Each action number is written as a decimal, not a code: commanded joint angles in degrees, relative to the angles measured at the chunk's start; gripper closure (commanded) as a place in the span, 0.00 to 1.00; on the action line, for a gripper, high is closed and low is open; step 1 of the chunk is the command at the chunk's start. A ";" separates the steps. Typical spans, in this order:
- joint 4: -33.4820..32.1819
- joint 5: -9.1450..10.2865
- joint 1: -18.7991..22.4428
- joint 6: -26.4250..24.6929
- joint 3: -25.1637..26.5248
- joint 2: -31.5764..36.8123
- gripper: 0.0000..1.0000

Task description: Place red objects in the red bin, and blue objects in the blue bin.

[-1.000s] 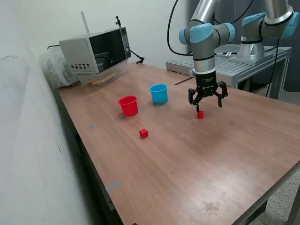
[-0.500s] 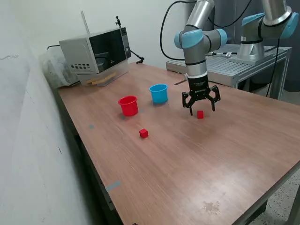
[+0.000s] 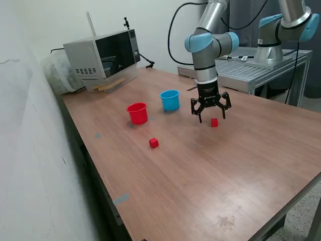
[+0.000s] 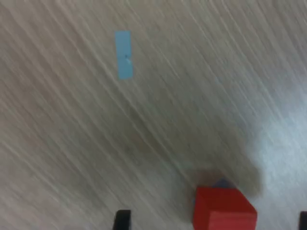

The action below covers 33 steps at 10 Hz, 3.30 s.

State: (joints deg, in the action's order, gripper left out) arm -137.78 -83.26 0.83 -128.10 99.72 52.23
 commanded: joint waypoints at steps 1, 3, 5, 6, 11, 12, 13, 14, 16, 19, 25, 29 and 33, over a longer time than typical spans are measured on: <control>-0.04 -0.14 -0.30 0.22 0.30 -0.02 1.00; -0.03 -0.23 -0.30 0.48 0.30 -0.02 1.00; 0.32 -0.50 -0.47 0.75 -1.80 0.50 1.00; 1.10 -0.50 -1.26 0.22 -3.98 1.90 1.00; 4.53 -5.42 -8.63 -2.66 -12.96 4.64 1.00; 4.71 -5.42 -12.04 -7.38 -14.80 4.38 1.00; 6.02 -5.42 -13.99 -9.17 -15.95 3.94 1.00; 7.16 -5.59 -15.23 -9.27 -17.00 2.72 1.00; 8.05 -8.31 -16.64 -13.72 -18.67 0.08 1.00; 9.18 -8.32 -15.34 -15.86 -24.28 -3.61 1.00; 10.51 -8.49 -15.76 -15.78 -27.65 -5.73 1.00; 10.51 -10.87 -16.47 -15.78 -29.66 -7.66 1.00; 9.98 -10.87 -16.30 -15.69 -28.97 -8.19 0.00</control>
State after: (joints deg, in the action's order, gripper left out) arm -127.58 -94.02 -15.76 -143.93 70.52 44.31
